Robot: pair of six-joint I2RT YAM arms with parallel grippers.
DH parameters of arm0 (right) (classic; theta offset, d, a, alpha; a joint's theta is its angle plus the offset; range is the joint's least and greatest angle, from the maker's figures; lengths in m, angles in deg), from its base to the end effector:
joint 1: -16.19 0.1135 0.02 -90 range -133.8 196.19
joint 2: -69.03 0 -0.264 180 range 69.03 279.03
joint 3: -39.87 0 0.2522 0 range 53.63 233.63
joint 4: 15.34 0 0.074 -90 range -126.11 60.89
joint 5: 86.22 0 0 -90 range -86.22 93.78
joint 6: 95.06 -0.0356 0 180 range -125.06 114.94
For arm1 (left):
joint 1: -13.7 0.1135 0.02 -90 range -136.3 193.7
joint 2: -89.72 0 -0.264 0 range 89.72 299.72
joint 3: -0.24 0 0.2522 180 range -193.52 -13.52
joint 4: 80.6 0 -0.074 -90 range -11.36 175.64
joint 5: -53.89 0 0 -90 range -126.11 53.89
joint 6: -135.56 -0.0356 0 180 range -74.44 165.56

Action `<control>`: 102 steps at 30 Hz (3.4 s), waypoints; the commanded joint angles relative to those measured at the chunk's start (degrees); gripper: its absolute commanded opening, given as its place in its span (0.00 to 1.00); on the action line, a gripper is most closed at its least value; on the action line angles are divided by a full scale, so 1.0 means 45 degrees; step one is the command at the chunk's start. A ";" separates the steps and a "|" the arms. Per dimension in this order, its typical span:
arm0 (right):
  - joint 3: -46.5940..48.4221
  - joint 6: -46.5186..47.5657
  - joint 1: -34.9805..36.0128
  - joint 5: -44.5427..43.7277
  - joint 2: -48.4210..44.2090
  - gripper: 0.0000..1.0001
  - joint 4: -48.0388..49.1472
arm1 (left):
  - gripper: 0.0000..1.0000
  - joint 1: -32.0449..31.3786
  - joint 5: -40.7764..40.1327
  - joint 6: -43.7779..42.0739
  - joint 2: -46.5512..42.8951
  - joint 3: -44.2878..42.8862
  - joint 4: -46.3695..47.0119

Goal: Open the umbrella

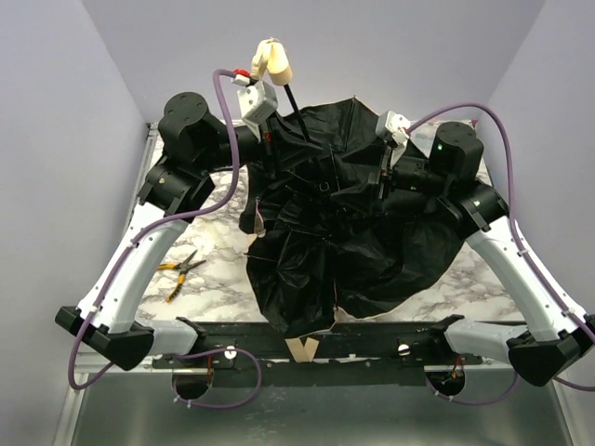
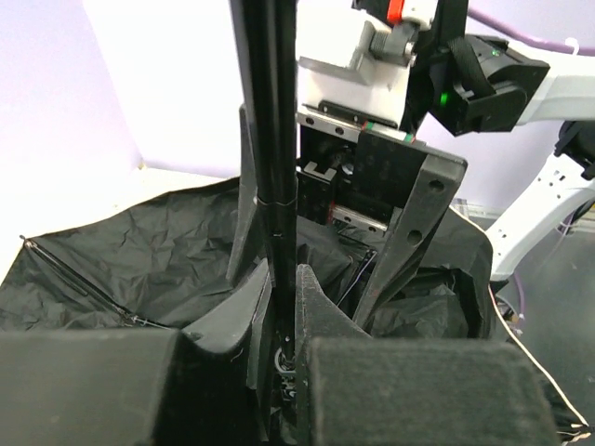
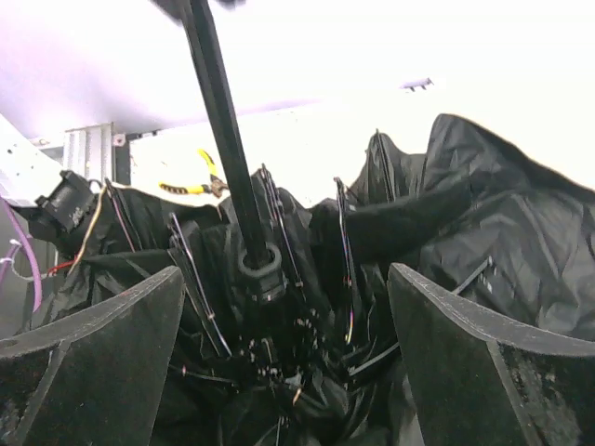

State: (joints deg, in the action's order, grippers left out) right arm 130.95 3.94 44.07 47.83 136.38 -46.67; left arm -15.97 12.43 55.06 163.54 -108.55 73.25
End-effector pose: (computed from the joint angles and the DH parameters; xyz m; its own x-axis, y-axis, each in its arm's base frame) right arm 0.2076 0.1378 0.4455 0.0324 -0.1101 -0.9934 -0.9519 0.2995 -0.0642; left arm 0.2036 -0.1467 0.5266 -0.0289 -0.1093 -0.9936 0.9799 0.1933 -0.0498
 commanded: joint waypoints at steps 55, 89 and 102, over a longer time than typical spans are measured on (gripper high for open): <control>-0.7544 0.3372 0.2311 -0.5023 -0.1293 0.60 0.0092 | 0.39 -0.1748 -0.1954 -1.5179 -0.1195 1.1214 0.2835; -0.6155 0.0370 0.2244 -0.4866 -0.0642 0.00 0.5584 | 0.28 -0.0948 -0.6296 -2.1350 0.3736 1.3733 0.9258; -0.6472 0.0440 0.1617 -0.4050 -0.0881 0.00 0.5646 | 0.59 0.0692 -0.2888 -1.8183 0.2039 1.1848 0.4073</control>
State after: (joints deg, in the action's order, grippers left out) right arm 102.29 5.90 51.92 26.15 133.00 -22.52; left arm -15.71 -8.47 -38.66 180.00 -49.93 106.41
